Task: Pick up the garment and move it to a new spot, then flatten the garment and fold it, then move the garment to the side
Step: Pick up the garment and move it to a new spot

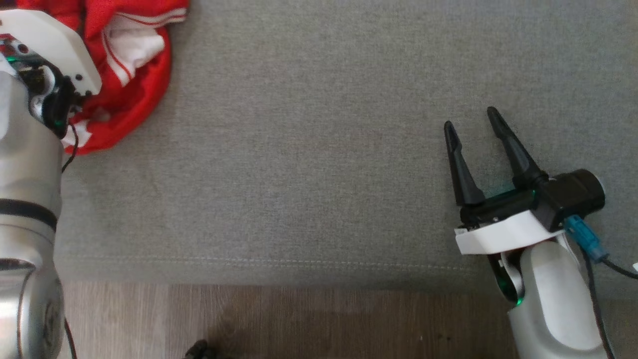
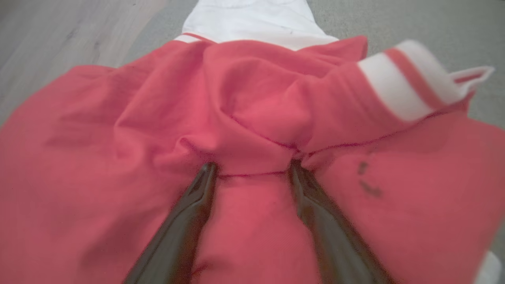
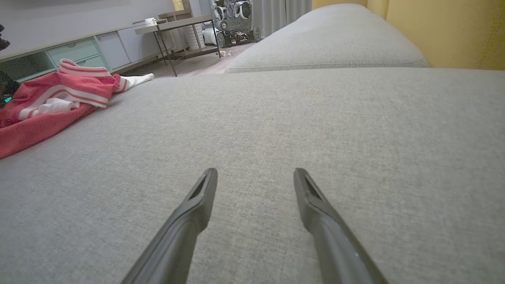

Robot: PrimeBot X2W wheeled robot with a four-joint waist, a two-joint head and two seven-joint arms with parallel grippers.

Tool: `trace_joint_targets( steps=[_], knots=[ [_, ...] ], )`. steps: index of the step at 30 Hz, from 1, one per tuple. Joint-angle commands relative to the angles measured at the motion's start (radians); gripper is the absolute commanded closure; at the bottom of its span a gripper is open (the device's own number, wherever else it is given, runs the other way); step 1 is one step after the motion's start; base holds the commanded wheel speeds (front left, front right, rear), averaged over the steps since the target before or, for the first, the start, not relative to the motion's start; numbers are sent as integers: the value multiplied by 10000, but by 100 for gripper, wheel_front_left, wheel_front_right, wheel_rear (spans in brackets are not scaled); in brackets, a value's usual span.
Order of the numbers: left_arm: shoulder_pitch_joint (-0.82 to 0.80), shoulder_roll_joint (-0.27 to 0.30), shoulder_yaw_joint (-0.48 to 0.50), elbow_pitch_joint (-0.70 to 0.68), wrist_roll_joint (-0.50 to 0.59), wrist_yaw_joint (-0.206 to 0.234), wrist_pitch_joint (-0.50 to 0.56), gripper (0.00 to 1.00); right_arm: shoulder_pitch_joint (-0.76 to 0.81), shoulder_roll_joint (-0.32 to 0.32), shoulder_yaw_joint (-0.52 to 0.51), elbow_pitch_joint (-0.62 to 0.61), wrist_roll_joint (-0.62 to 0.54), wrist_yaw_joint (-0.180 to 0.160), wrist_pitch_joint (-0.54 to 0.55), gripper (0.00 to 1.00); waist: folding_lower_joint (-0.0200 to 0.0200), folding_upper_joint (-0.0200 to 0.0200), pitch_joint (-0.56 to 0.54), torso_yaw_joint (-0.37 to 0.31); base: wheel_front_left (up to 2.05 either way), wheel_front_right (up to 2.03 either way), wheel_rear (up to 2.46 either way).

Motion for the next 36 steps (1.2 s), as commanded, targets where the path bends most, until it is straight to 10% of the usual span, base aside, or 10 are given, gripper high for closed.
trace_joint_targets(
  steps=[1,2,3,4,18,36],
  knots=[
    [-342,624,108,42,-32,-48,-121,0,-122,50,200,-378,-19,75,-82,0,-2,0,270,-124,0,0,0],
    [-354,583,145,155,-125,-50,-168,0,-148,62,176,-397,-17,75,-82,0,-2,0,310,-123,0,0,0],
    [-355,529,169,256,-247,-53,-161,85,-164,76,219,-402,24,75,-82,0,-2,0,334,-122,0,0,0],
    [-360,478,146,273,-364,-56,-249,100,-182,77,327,-394,77,75,-82,0,-2,0,346,-120,0,0,0],
    [-486,1168,-805,-1363,-1145,-62,-3160,100,-198,248,671,-232,432,75,-82,0,-2,0,-868,-231,0,0,0],
    [-472,1071,-2823,-7082,-2457,-63,-2226,100,13,497,1142,-512,1717,75,-82,0,-2,0,-2545,-2377,0,0,0]
  ],
)
